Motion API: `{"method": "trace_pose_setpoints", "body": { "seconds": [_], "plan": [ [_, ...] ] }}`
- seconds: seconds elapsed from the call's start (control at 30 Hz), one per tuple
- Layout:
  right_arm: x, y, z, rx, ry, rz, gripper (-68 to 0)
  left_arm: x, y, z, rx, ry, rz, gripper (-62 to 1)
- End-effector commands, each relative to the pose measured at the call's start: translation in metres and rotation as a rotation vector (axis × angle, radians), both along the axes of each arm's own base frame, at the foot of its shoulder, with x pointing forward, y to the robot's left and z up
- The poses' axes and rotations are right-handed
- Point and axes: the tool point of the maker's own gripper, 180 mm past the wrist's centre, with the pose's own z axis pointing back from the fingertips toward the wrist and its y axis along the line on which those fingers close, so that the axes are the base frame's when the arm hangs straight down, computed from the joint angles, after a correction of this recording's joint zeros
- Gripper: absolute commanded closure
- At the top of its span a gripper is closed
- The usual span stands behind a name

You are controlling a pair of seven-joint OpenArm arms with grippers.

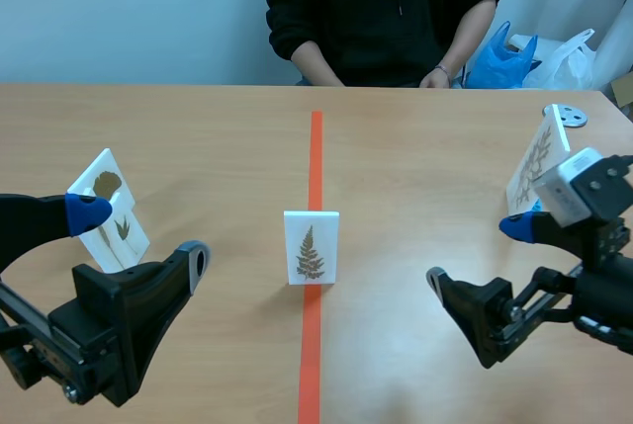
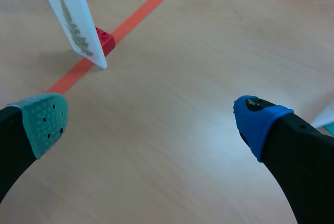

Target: Sort the leaf by its shape. The table is split by an orange tape line. A compound leaf with several leaflets goes to the left side, a simple leaf with one blade goes to the right side. Return to the home posture when a red brick is placed on the table.

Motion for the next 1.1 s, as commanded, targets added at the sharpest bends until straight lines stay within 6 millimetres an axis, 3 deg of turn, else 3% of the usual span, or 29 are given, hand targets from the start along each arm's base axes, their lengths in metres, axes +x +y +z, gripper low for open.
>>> {"method": "trace_pose_setpoints", "body": {
  "seconds": [0.0,0.2,0.47,0.77,1.07],
  "plan": [
    [0.015,0.002,0.012,0.01,-0.061,0.007,-67.9,0.0,-0.002,0.005,-0.017,-0.016,-0.008,-62.3],
    [0.038,0.025,-0.011,-0.009,-0.072,0.067,-67.9,0.0,-0.002,0.005,-0.017,-0.017,-0.008,-62.3],
    [0.059,0.08,-0.03,-0.012,-0.086,0.145,-67.9,0.001,-0.002,0.006,-0.019,-0.02,-0.007,-62.3],
    [0.057,0.138,-0.051,-0.042,-0.083,0.224,-67.9,0.001,-0.002,0.006,-0.02,-0.021,-0.007,-62.3],
    [0.049,0.154,-0.056,-0.072,-0.098,0.256,-44.7,0.001,-0.002,0.006,-0.02,-0.022,-0.007,-62.3]
  ]
}}
